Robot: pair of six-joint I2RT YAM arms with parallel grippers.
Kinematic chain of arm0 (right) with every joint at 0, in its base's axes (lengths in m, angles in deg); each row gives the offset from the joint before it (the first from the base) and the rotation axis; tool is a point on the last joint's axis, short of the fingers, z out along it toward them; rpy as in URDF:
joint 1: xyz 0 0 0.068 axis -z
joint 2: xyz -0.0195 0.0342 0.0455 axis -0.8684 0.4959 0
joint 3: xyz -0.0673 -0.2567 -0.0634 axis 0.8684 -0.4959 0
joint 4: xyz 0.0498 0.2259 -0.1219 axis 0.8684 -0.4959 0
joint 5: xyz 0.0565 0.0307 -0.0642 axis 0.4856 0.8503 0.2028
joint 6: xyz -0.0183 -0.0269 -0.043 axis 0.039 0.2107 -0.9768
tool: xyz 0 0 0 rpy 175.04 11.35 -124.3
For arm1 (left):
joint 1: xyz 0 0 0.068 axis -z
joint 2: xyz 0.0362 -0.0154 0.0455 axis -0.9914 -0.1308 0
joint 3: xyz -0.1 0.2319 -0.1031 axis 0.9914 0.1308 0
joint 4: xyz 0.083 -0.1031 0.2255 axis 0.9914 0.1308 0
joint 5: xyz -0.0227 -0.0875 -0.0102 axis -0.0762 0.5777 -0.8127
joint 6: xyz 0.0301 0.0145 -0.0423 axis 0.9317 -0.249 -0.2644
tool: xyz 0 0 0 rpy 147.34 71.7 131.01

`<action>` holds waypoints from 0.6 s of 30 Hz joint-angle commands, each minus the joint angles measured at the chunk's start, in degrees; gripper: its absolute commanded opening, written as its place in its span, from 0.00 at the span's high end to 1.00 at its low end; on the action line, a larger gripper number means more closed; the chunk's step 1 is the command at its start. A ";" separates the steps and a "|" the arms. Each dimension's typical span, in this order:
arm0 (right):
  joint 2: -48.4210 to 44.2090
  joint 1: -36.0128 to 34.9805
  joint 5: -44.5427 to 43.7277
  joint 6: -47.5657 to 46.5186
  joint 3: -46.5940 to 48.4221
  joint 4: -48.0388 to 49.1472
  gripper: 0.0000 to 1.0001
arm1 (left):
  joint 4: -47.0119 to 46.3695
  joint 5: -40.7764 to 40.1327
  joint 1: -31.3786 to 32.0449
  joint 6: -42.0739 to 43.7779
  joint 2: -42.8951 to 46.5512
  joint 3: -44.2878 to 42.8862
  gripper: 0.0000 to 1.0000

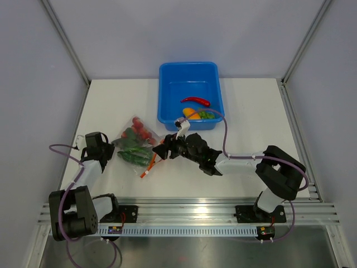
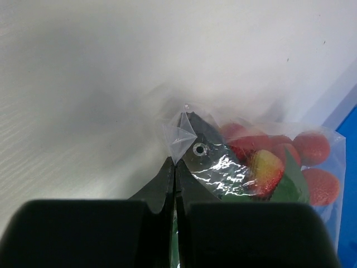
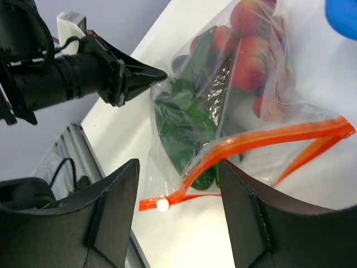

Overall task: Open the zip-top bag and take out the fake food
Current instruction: Pick up the fake vegetable from the zipper food storage bag.

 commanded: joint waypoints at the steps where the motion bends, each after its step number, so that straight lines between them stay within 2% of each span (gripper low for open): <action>1: -5.11 0.24 -3.36 -7.29 -3.83 2.52 0.35 | -0.95 -1.25 -0.16 1.12 -0.53 -2.43 1.00; 6: -6.52 0.32 -11.97 -9.07 -8.33 4.01 0.49 | -0.60 -0.99 -0.16 1.29 -1.23 -2.86 1.00; 12: -1.44 0.24 -12.51 -9.33 -5.88 0.24 0.59 | -0.43 -0.99 -0.16 1.38 -1.40 -2.95 1.00; 18: 4.19 0.15 -8.47 -8.98 -1.05 -1.78 0.60 | -0.25 -0.81 -0.16 1.47 -1.40 -3.04 1.00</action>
